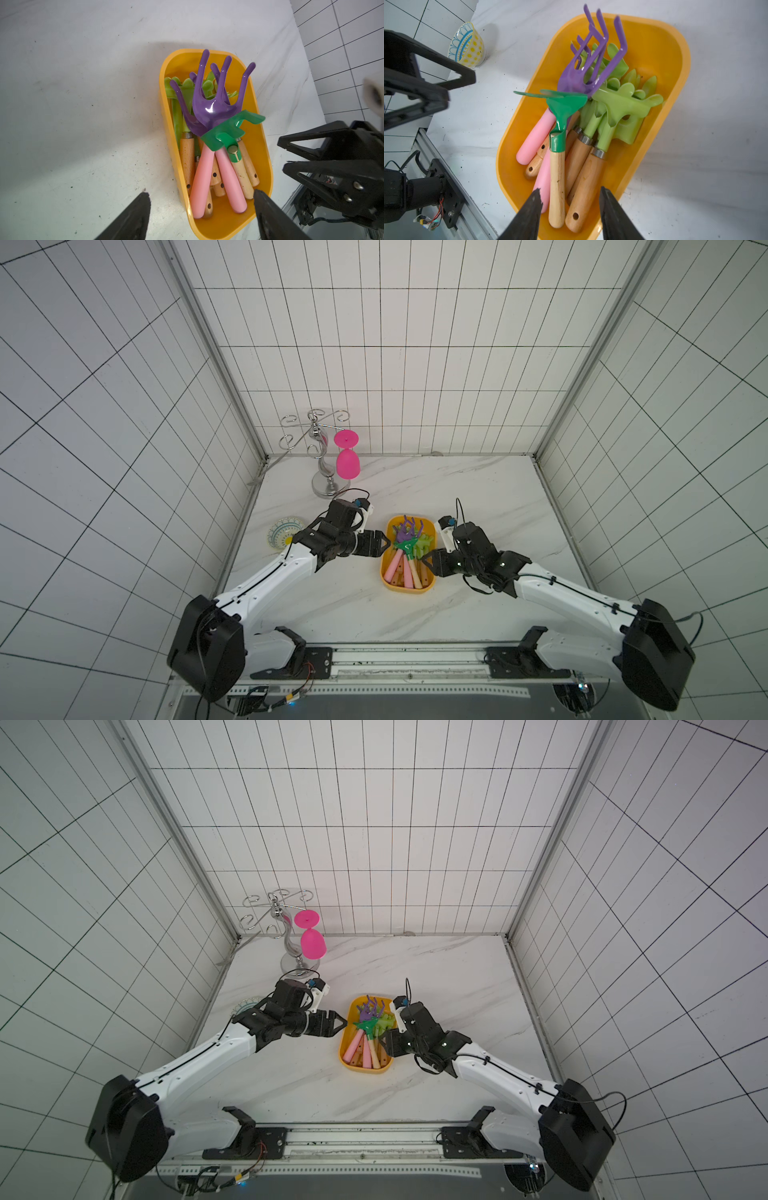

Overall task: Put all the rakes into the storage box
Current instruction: Place the rake in the storage box.

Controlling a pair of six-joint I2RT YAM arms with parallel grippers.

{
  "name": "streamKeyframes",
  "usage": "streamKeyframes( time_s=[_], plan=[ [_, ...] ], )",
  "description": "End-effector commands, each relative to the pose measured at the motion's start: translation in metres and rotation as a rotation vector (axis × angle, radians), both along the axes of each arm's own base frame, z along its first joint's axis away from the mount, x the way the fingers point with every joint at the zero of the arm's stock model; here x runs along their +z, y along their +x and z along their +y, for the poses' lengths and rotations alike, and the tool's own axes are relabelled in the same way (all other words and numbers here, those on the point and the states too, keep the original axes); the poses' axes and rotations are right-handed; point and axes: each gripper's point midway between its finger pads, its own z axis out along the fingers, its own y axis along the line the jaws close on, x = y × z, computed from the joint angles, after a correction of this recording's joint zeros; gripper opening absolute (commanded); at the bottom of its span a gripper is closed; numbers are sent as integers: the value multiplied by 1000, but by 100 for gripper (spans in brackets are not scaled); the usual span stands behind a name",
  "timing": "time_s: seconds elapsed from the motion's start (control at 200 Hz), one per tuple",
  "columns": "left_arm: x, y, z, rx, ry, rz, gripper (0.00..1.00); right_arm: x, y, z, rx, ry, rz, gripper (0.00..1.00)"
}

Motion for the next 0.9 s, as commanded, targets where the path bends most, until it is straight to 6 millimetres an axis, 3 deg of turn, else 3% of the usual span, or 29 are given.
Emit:
streamKeyframes(
  time_s=[0.0, 0.135, 0.275, 0.445, 0.595, 0.71, 0.894],
  plan=[
    [-6, 9, 11, 50, 91, 8, 78, 18, 20, 10, 16, -47, -117, 47],
    [-1, 18, 27, 143, 106, -29, 78, 22, 37, 38, 74, -53, -145, 45],
    [2, 18, 37, 176, 108, -41, 79, 7, 45, 54, 105, -112, -120, 45],
    [-4, 14, 44, 198, 125, -26, 79, -14, 42, 60, 127, -145, -84, 43],
    [-7, 16, 48, 217, 129, -26, 78, -23, 37, 52, 110, -178, -71, 42],
    [-13, 18, 45, 220, 123, -3, 78, -10, 35, 44, 96, -179, -88, 46],
    [-44, 21, 47, 309, 124, 85, 78, 40, 27, 21, 55, -150, -154, 60]
  ],
)
